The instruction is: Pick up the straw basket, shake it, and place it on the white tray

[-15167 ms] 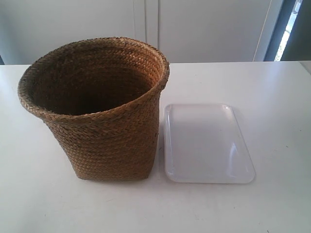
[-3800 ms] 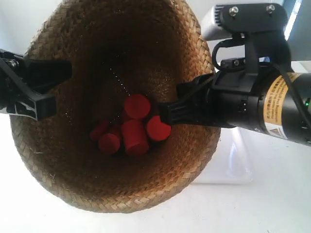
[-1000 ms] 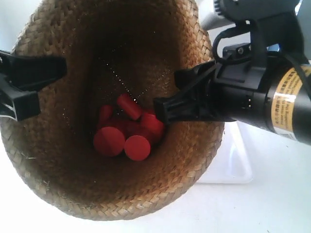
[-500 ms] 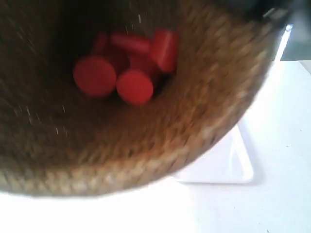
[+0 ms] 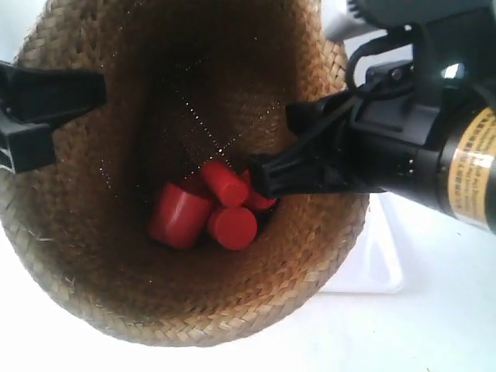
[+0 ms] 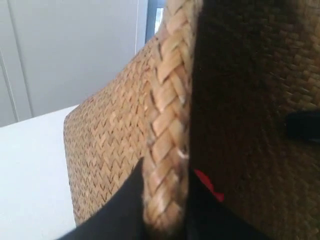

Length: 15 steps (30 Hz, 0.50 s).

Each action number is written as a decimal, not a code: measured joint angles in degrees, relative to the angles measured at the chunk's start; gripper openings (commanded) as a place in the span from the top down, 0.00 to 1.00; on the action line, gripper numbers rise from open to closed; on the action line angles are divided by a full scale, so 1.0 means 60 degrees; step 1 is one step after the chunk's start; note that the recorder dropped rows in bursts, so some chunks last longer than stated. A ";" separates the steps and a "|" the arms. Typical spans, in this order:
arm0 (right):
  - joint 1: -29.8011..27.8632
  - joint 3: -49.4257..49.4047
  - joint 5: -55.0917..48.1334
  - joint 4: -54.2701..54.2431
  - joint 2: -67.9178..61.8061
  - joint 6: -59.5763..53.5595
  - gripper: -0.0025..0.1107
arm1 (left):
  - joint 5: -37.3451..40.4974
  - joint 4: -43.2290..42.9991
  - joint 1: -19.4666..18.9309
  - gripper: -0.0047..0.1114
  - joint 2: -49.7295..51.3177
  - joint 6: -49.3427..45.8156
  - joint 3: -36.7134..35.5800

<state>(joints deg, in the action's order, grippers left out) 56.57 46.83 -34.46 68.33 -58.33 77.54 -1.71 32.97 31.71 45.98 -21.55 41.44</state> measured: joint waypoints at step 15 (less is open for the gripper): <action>-0.1353 0.0896 -0.1592 -0.3089 0.0097 -0.2215 0.98 | 0.2037 -0.0379 0.0014 0.96 0.2920 0.1974 0.2543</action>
<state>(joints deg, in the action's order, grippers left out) 48.46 52.21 -44.01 49.79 -57.75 64.24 10.52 30.69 31.80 63.50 -9.71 56.70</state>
